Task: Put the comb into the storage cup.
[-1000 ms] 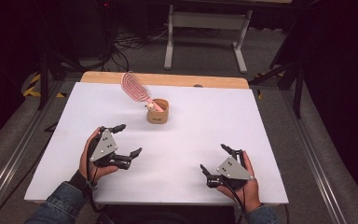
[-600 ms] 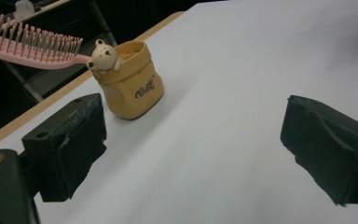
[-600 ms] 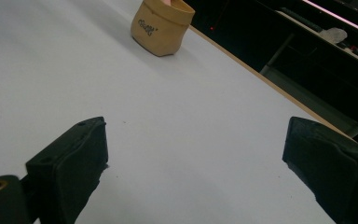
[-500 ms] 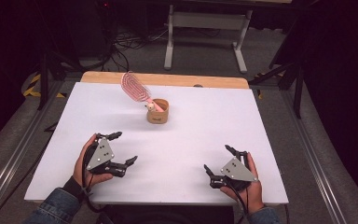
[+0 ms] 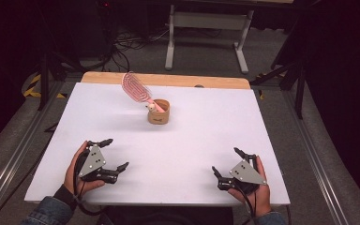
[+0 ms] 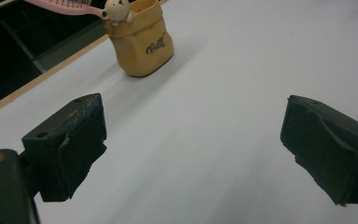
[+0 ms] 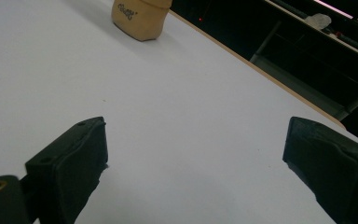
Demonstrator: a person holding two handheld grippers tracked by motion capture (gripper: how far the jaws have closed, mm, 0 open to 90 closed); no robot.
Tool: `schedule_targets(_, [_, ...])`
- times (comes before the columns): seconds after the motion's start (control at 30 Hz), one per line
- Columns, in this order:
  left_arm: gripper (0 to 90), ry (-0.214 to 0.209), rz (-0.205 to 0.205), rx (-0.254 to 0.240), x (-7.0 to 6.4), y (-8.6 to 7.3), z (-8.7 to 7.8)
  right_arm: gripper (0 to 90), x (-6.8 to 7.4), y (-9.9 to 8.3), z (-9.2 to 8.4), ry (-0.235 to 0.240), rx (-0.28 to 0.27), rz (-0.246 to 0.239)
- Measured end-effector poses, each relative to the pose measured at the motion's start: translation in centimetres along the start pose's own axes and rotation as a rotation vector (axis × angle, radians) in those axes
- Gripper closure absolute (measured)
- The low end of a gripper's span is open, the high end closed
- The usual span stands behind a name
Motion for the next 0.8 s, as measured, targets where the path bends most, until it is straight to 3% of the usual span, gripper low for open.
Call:
schedule_targets(0.47, [7.4, 0.034, -0.071, 0.032, 2.0, -2.7, -2.1, 6.9, -0.9, -1.3, -0.3, -0.029, 0.026, 0.023])
schedule_targets(0.8, [7.4, 0.038, -0.076, 0.031, 1.9, -2.7, -2.0, 6.9, -0.7, -1.5, -0.3, -0.017, 0.022, 0.023])
Point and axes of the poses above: each handheld gripper's, and its own axes: z roughly forward along the jaws, y roughly out of its top, x roughly to its left, the point moved 1 cm from there along z, roughly forward along the jaws, and after that the axes turned 7 degrees about x, right-handed, at the moved point
